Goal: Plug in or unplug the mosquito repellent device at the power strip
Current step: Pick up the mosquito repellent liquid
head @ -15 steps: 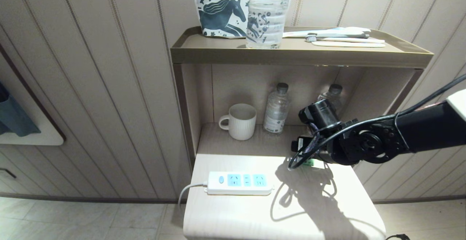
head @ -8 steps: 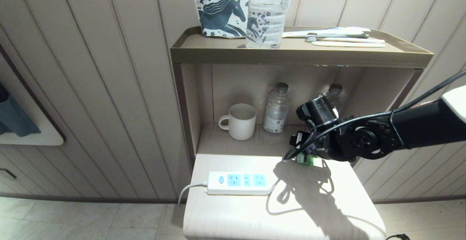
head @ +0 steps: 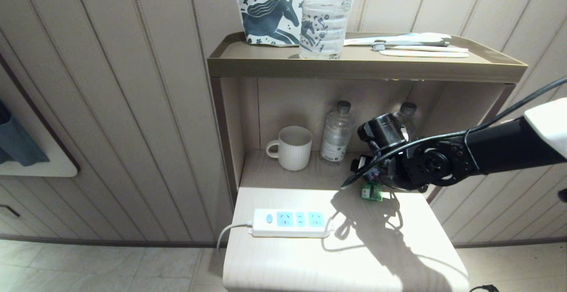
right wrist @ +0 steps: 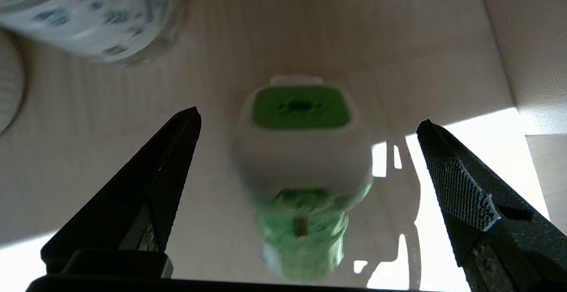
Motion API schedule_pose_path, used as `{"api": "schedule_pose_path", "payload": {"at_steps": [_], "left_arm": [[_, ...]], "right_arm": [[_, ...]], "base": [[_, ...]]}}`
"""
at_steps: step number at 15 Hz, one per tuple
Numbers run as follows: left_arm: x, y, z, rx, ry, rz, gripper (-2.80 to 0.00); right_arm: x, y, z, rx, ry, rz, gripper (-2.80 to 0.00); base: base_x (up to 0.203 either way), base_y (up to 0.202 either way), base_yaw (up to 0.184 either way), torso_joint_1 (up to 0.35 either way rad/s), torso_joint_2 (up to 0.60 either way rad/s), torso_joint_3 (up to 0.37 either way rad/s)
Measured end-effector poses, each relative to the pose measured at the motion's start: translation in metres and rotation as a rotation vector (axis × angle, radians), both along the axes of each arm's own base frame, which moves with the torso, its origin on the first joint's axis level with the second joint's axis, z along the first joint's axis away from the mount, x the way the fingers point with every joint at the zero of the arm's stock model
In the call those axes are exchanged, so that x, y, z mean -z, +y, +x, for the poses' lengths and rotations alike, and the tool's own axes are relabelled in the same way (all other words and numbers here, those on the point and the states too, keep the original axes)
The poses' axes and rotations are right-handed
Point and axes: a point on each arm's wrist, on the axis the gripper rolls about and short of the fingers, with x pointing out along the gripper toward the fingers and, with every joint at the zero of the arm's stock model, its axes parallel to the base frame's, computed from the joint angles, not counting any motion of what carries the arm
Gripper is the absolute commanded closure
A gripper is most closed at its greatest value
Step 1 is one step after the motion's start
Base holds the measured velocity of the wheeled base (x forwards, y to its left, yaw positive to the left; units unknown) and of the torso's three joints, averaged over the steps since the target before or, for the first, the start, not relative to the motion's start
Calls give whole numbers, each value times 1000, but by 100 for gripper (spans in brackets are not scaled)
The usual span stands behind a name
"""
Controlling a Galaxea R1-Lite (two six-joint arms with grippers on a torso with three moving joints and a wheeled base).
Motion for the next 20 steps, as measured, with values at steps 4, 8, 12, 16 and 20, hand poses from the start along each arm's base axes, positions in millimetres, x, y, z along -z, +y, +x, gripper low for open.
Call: {"api": "schedule_pose_path", "payload": {"at_steps": [4, 8, 12, 16, 20], "left_arm": [[0, 0, 0, 0, 0, 1, 0], [0, 0, 0, 0, 0, 1, 0], [0, 0, 0, 0, 0, 0, 0], [0, 0, 0, 0, 0, 0, 0], [0, 0, 0, 0, 1, 0, 0]], "right_arm": [[2, 0, 2, 3, 4, -1, -280], [4, 0, 1, 3, 12, -4, 0], [7, 0, -1, 1, 21, -6, 0], [11, 1, -1, 1, 30, -9, 0], [2, 6, -9, -23, 14, -10, 0]], "base": [[0, 0, 0, 0, 0, 0], [0, 0, 0, 0, 0, 0], [0, 0, 0, 0, 0, 0], [0, 0, 0, 0, 0, 0], [0, 0, 0, 0, 0, 0]]}}
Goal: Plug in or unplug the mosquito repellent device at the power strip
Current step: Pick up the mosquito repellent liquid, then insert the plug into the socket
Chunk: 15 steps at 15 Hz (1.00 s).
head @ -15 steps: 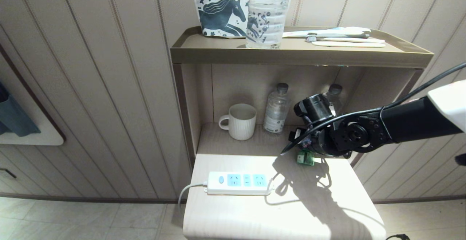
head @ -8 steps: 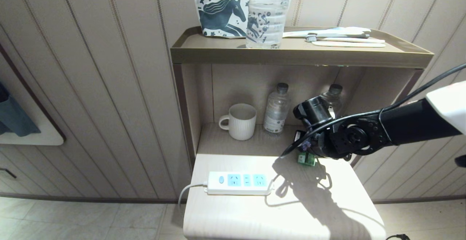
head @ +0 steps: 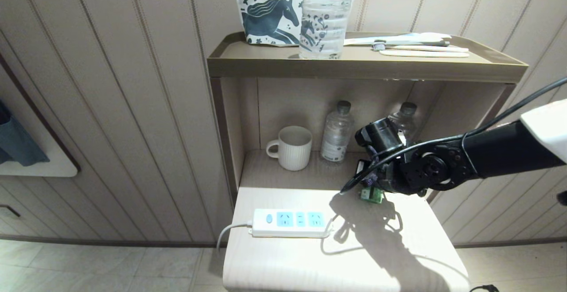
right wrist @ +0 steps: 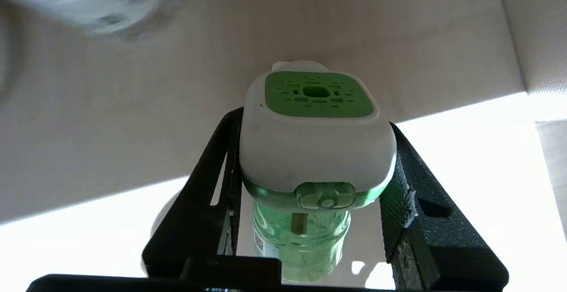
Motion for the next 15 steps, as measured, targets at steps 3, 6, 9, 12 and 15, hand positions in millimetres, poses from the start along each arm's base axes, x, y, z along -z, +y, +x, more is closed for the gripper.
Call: {"api": "schedule_pose_path", "payload": {"at_steps": [3, 6, 9, 12, 15], "left_arm": [[0, 0, 0, 0, -1, 0, 0], [0, 0, 0, 0, -1, 0, 0], [0, 0, 0, 0, -4, -2, 0], [0, 0, 0, 0, -5, -1, 0], [0, 0, 0, 0, -5, -2, 0]], "right_arm": [[-25, 6, -21, -50, -18, -5, 0], [-46, 9, -48, -105, -9, -16, 0], [-72, 14, -83, -201, 25, -25, 0], [-105, 14, -115, -344, 121, 29, 0], [-143, 6, -132, -472, 230, 140, 0]], "base": [[0, 0, 0, 0, 0, 0], [0, 0, 0, 0, 0, 0], [0, 0, 0, 0, 0, 0], [0, 0, 0, 0, 0, 0], [0, 0, 0, 0, 0, 0]]}}
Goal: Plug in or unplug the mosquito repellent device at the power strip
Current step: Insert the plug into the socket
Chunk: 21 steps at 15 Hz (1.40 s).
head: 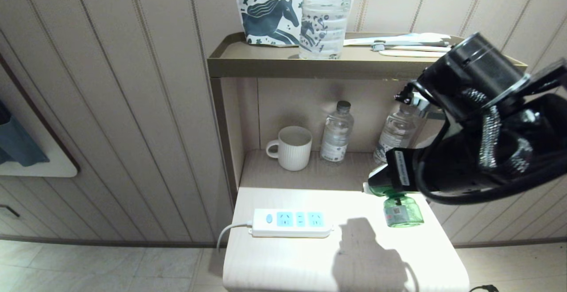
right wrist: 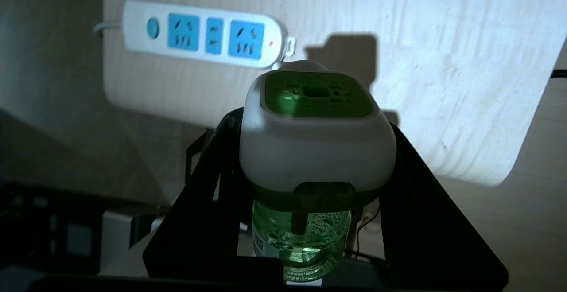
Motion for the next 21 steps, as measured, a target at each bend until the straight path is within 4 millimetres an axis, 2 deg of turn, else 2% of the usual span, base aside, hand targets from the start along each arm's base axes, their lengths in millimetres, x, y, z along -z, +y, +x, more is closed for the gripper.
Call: {"api": "schedule_pose_path", "payload": {"at_steps": [3, 6, 13, 21], "left_arm": [[0, 0, 0, 1, 0, -1, 0], [0, 0, 0, 1, -1, -1, 0], [0, 0, 0, 2, 0, -1, 0], [0, 0, 0, 1, 0, -1, 0]], "right_arm": [[-21, -7, -4, -92, 176, 15, 0], [-17, -7, -1, -175, 348, -80, 0], [-11, 1, 23, -140, 278, -184, 0], [-8, 16, 20, -183, 263, -195, 0]], "base": [[0, 0, 0, 0, 0, 0], [0, 0, 0, 0, 0, 0], [0, 0, 0, 0, 0, 0], [0, 0, 0, 0, 0, 0]]}}
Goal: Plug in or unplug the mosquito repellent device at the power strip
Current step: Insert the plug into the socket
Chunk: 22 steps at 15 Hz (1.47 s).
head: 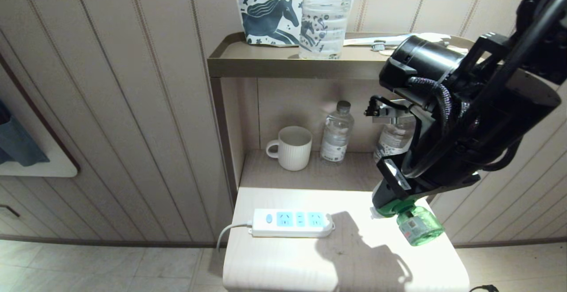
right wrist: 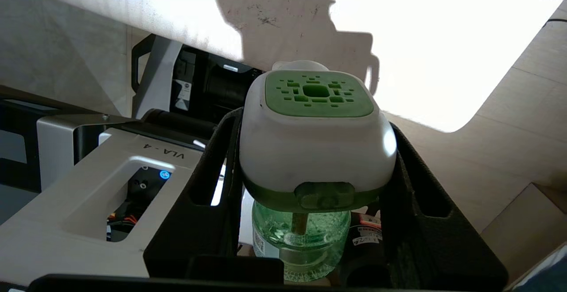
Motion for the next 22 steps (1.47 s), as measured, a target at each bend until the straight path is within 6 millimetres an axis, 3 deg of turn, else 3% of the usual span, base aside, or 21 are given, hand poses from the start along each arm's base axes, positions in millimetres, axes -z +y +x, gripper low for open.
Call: {"api": "schedule_pose_path", "payload": {"at_steps": [12, 22], "left_arm": [[0, 0, 0, 0, 0, 0, 0], [0, 0, 0, 0, 0, 0, 0]], "right_arm": [[2, 11, -13, -60, 16, -13, 0], [23, 23, -10, -82, 83, -61, 0]], "base": [[0, 0, 0, 6, -15, -9], [0, 0, 0, 184, -394, -207]]}}
